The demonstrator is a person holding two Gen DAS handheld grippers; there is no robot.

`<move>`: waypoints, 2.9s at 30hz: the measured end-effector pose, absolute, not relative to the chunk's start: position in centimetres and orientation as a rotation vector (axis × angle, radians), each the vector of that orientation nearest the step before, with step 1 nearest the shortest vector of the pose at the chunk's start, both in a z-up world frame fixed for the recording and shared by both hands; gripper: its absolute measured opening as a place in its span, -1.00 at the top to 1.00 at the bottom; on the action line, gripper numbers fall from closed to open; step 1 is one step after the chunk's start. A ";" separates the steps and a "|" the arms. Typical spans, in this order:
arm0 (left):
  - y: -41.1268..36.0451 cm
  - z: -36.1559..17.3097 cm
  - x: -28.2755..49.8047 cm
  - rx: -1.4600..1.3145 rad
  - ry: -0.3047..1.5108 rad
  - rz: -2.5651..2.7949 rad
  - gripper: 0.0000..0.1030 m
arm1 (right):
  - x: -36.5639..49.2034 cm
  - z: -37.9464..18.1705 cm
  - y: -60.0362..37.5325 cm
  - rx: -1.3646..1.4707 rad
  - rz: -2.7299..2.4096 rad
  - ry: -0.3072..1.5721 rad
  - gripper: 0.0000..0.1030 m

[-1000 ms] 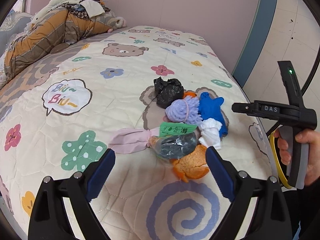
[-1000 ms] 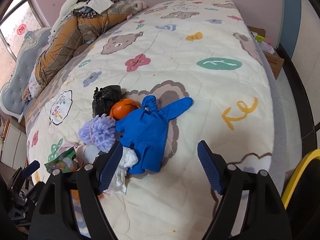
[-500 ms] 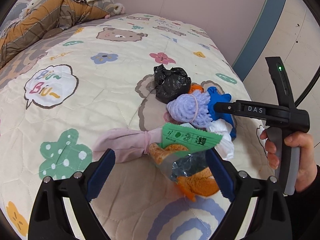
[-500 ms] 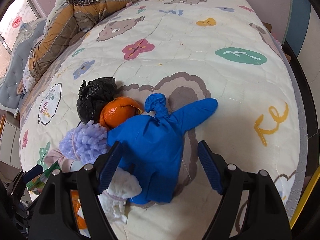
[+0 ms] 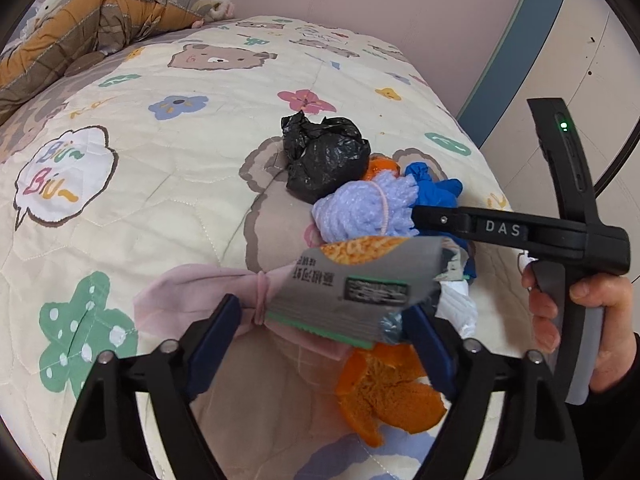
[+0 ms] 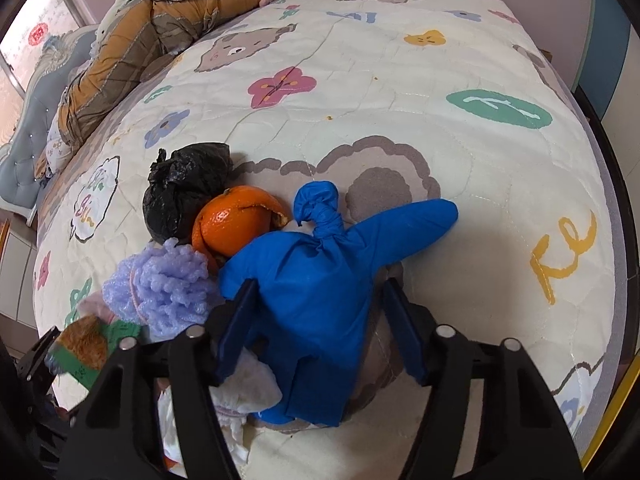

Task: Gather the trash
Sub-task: 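Grasp the grey printed snack wrapper with the left tool while the right tool grasps the blue glove, then lift and carry the snack wrapper and blue glove over the yellow-rimmed bin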

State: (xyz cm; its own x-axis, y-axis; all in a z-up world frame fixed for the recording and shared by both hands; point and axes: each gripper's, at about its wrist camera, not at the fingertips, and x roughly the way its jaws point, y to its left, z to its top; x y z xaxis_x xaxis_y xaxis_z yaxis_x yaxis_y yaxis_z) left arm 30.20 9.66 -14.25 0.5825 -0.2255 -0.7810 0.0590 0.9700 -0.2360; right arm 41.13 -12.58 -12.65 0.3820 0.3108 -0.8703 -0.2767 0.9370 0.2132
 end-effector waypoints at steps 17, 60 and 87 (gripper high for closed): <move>10.9 -13.9 29.8 -0.181 0.919 -0.097 0.92 | 39.5 -12.0 -12.0 0.017 0.427 1.074 0.71; 10.9 -7.7 23.2 -0.199 0.802 -0.103 0.97 | 32.0 -3.4 -23.6 0.148 0.328 0.914 0.76; -3.6 -4.9 23.7 -0.092 0.783 -0.338 0.97 | 25.7 -0.3 -38.3 0.239 0.184 0.849 0.76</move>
